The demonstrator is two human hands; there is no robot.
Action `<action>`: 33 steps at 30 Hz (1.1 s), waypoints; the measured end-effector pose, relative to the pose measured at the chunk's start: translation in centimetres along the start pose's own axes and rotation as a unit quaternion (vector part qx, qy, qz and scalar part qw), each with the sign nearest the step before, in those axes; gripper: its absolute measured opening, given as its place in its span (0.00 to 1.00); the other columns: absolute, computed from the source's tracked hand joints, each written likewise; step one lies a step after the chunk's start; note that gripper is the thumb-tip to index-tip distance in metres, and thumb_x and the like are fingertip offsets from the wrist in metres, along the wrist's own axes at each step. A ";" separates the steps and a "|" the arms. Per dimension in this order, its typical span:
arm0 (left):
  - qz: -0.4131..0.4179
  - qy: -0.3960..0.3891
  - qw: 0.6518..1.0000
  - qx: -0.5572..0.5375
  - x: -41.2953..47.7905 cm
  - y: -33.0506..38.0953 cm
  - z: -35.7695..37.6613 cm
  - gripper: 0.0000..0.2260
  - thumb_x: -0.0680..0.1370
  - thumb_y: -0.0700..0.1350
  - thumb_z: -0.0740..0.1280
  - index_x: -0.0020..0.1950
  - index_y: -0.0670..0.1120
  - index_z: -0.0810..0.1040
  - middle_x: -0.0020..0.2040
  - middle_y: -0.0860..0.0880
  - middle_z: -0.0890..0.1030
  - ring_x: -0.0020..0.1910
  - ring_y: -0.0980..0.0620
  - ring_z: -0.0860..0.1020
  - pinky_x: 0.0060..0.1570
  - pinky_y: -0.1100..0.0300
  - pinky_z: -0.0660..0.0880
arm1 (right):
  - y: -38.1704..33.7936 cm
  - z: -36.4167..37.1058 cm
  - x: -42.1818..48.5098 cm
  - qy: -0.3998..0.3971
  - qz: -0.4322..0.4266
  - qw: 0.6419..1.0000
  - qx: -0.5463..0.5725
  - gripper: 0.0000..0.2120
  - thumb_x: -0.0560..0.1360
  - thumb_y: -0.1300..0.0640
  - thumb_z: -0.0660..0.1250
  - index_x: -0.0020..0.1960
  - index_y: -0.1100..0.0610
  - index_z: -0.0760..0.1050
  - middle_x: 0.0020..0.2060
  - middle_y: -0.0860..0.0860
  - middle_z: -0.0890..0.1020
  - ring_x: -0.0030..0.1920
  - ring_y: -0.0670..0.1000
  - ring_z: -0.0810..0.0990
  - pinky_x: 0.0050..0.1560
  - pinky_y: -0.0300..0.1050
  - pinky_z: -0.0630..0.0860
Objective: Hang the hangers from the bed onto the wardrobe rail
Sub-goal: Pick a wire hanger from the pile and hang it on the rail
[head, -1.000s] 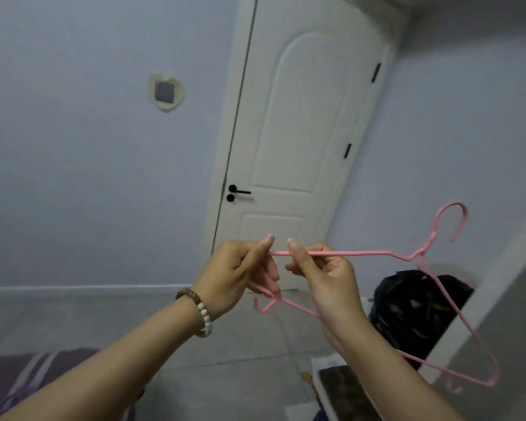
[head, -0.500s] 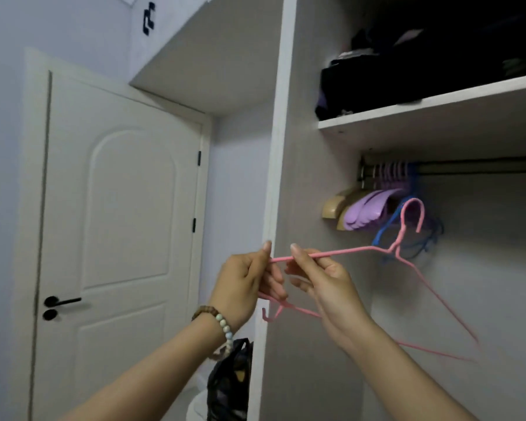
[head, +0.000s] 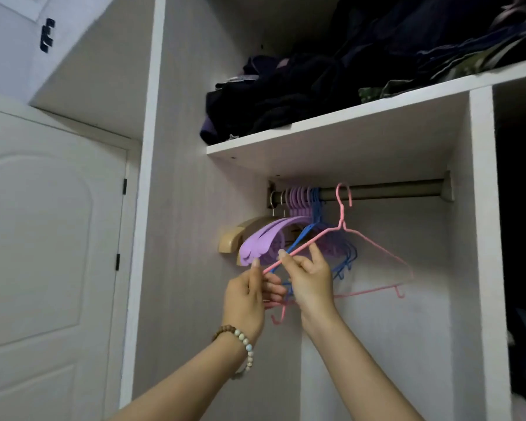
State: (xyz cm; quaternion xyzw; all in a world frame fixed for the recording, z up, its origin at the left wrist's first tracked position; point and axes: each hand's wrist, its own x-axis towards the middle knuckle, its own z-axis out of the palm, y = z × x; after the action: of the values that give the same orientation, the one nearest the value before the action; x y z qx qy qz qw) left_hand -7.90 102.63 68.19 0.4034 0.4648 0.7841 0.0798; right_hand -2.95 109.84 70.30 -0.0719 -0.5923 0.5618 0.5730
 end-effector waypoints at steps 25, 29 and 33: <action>-0.052 -0.135 0.964 0.225 8.5 -3.0 4.1 0.15 0.82 0.43 0.52 0.63 0.40 0.72 0.60 0.38 0.78 0.59 0.42 0.77 0.44 0.60 0.77 | 4.0 -3.0 12.3 -0.026 0.061 0.996 -0.060 0.27 0.75 0.64 0.65 0.72 0.61 0.62 0.43 0.55 0.79 0.36 0.43 0.75 0.39 0.36 0.71; -0.087 -0.145 0.952 0.253 7.8 -3.3 2.8 0.15 0.82 0.44 0.53 0.64 0.40 0.71 0.59 0.40 0.79 0.56 0.44 0.79 0.41 0.64 0.75 | 4.8 -3.2 10.6 -0.038 0.094 0.993 -0.064 0.30 0.74 0.60 0.68 0.73 0.60 0.61 0.41 0.51 0.79 0.36 0.44 0.74 0.35 0.36 0.70; -0.085 -0.126 0.954 0.257 7.4 -2.6 1.5 0.13 0.81 0.45 0.56 0.61 0.41 0.73 0.54 0.42 0.81 0.43 0.50 0.80 0.39 0.63 0.76 | 4.4 -3.2 9.0 -0.029 0.092 0.991 -0.097 0.36 0.72 0.54 0.70 0.75 0.57 0.57 0.57 0.53 0.76 0.57 0.50 0.74 0.52 0.43 0.71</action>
State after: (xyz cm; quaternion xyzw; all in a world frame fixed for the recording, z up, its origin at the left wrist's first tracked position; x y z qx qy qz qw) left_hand -12.43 108.77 70.60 0.4648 0.6692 0.5715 0.0980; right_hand -5.95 119.85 71.44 -0.1648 -0.6516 0.5535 0.4919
